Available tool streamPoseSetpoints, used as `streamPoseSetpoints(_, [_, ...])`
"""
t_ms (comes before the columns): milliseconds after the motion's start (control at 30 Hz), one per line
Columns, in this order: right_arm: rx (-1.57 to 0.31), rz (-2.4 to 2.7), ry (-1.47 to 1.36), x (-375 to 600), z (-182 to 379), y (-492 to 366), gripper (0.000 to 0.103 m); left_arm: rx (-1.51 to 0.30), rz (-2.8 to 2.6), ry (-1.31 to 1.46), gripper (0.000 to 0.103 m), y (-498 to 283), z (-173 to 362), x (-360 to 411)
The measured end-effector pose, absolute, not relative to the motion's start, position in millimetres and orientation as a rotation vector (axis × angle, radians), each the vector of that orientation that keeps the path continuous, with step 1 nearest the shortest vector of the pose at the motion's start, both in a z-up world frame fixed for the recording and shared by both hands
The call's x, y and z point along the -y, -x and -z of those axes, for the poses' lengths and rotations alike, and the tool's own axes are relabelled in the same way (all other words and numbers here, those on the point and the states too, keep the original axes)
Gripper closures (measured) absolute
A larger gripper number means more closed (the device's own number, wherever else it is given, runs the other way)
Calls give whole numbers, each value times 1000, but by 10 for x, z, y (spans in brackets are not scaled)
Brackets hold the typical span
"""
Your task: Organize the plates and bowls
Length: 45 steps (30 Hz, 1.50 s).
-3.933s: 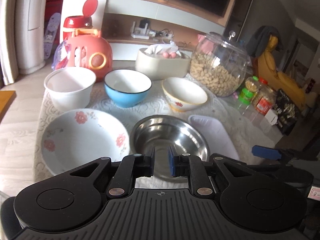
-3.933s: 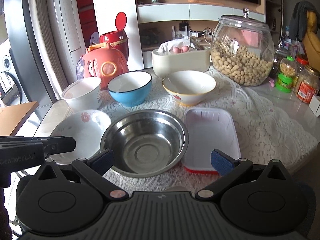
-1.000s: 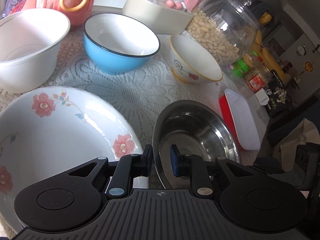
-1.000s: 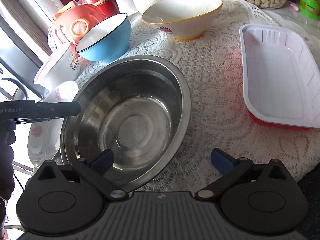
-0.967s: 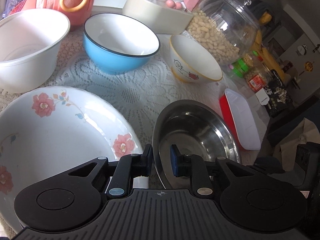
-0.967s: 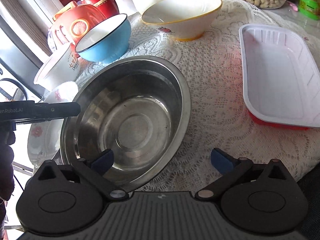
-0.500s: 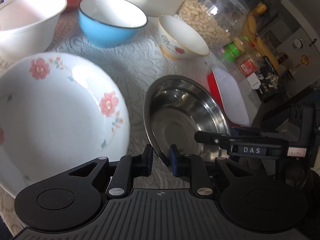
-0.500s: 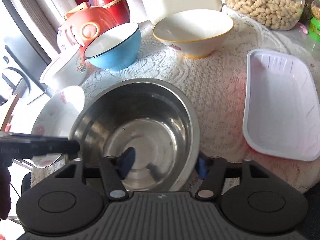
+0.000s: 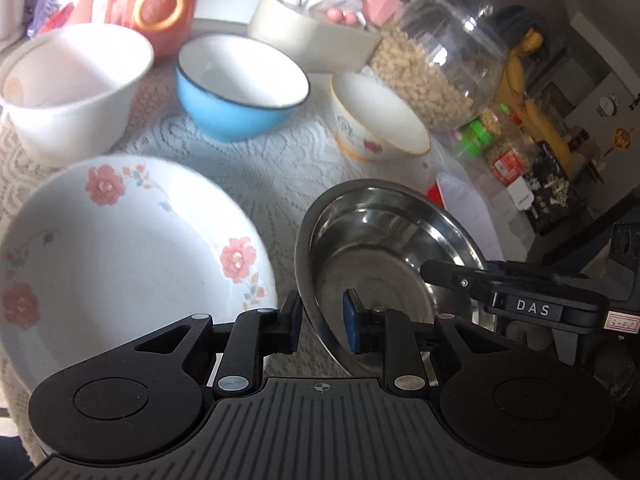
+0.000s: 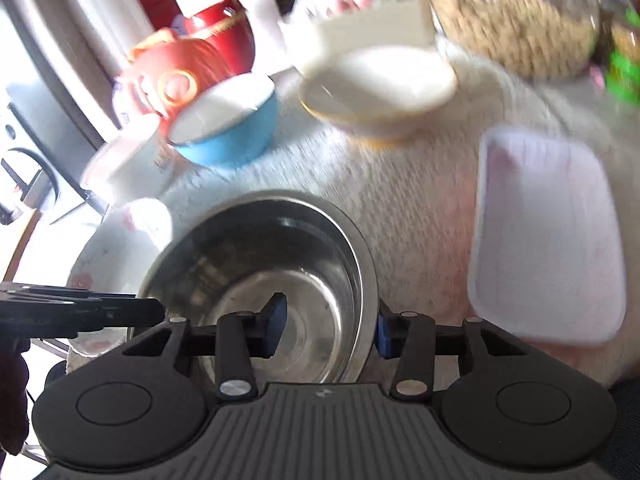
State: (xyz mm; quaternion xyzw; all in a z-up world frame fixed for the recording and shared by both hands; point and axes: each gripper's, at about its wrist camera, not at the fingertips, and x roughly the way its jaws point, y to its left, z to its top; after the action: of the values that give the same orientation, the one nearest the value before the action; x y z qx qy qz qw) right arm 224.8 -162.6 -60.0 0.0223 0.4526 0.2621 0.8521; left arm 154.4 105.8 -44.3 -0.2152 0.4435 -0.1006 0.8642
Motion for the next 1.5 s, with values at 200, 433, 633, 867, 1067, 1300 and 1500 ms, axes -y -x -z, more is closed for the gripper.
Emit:
streamPoseSetpoints(200, [-879, -703, -10, 1052, 307, -2285, 58, -861, 31, 540, 78, -1242, 296, -1670])
streamPoseSetpoints(433, [-947, -854, 91, 164, 562, -2204, 59, -892, -171, 492, 80, -967, 413, -1990])
streamPoseSetpoints(633, [-969, -867, 165, -154, 696, -2141, 58, -889, -220, 466, 80, -978, 426, -2061])
streamPoseSetpoints(867, [-923, -849, 202, -117, 688, -2134, 59, -822, -347, 308, 80, -945, 342, -2045])
streamPoseSetpoints(1067, [-828, -778, 189, 22, 572, -2204, 56, -880, -328, 431, 79, -981, 518, -2204])
streamPoseSetpoints(1300, [-978, -795, 122, 10, 822, -2309, 55, -869, -284, 508, 82, -971, 585, -2250])
streamPoseSetpoints(1500, [-1043, -837, 94, -32, 940, -2291, 52, -863, -269, 533, 84, -990, 573, -2252])
